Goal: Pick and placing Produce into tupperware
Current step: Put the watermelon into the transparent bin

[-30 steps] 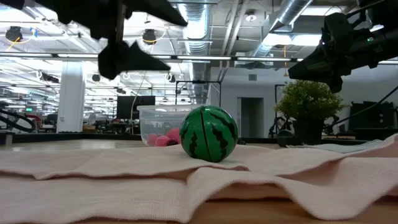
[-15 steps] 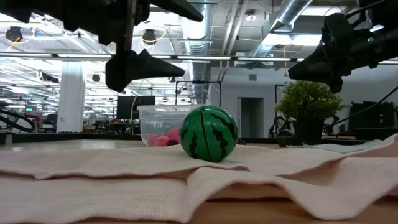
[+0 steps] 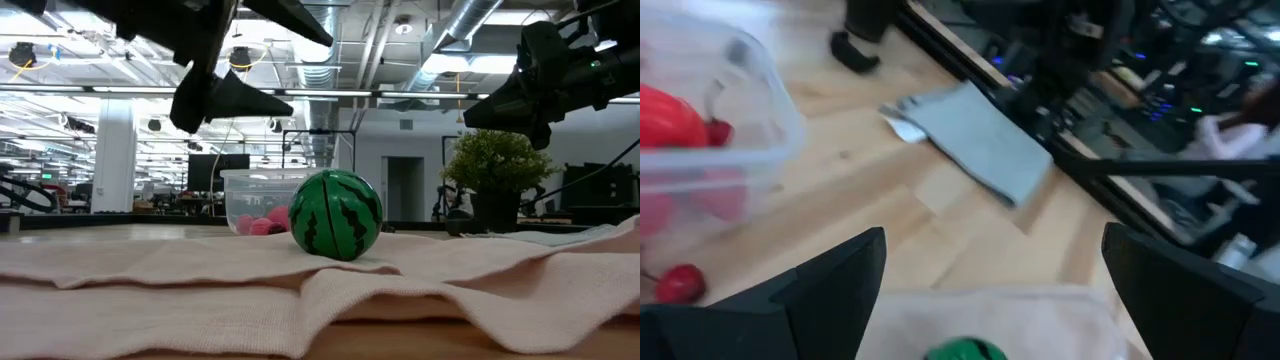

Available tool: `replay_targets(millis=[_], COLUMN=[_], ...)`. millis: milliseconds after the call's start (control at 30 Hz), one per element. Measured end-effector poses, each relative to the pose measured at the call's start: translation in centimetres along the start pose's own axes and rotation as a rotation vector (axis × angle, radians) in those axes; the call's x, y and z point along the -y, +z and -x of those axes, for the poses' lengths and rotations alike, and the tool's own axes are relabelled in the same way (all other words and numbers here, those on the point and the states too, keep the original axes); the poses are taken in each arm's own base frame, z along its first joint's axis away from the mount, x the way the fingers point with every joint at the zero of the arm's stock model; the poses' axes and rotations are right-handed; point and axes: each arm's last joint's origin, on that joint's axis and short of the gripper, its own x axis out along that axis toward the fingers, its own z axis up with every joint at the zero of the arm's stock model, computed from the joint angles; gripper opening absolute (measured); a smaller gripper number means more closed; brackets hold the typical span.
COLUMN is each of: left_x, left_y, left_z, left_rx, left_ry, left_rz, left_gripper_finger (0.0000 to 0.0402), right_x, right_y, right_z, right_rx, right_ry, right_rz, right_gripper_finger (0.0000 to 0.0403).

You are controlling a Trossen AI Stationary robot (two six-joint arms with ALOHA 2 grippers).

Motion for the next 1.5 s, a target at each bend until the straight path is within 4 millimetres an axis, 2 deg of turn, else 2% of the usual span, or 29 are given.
replay_targets(millis=[200, 333, 600, 800, 900, 1067, 1267, 1400, 1500], left_x=[2.6, 3.6, 5.8, 6.4, 6.4, 4.7, 4.5, 4.3, 5.1], left_y=[-1.7, -2.5, -3.8, -5.0, -5.1, -5.8, -5.8, -5.4, -5.0], left_z=[-2.1, -2.6, -1.4, 0.0, 0.2, -0.5, -0.5, -0.3, -0.6], left_rx=[-0.031, 0.003, 0.078, -0.025, -0.001, -0.021, -0.055, -0.074, -0.083], left_ry=[0.028, 0.133, 0.134, 0.078, 0.087, 0.189, 0.214, 0.300, 0.301], left_rz=[-0.049, -0.065, 0.061, 0.127, 0.178, 0.321, 0.354, 0.392, 0.398], left_gripper_finger=[0.0362, 0.0362, 0.0362, 0.0362, 0.0362, 0.0362, 0.0362, 0.0362, 0.0362], right_x=[0.0, 0.0, 0.0, 0.0, 0.0, 0.0, 0.0, 0.0, 0.0], right_y=[0.0, 0.0, 0.0, 0.0, 0.0, 0.0, 0.0, 0.0, 0.0], right_z=[0.0, 0.0, 0.0, 0.0, 0.0, 0.0, 0.0, 0.0, 0.0], right_rx=[0.000, 0.001, 0.000, 0.000, 0.000, 0.000, -0.001, 0.000, -0.001], right_ry=[0.000, 0.000, 0.000, 0.000, 0.000, 0.000, 0.000, 0.000, 0.000], right_rz=[0.000, -0.001, 0.000, 0.000, 0.000, 0.000, 0.000, 0.000, 0.000], right_gripper_finger=[0.0092, 0.0092, 0.0092, 0.0092, 0.0092, 0.0092, 0.0092, 0.0092, 0.0092])
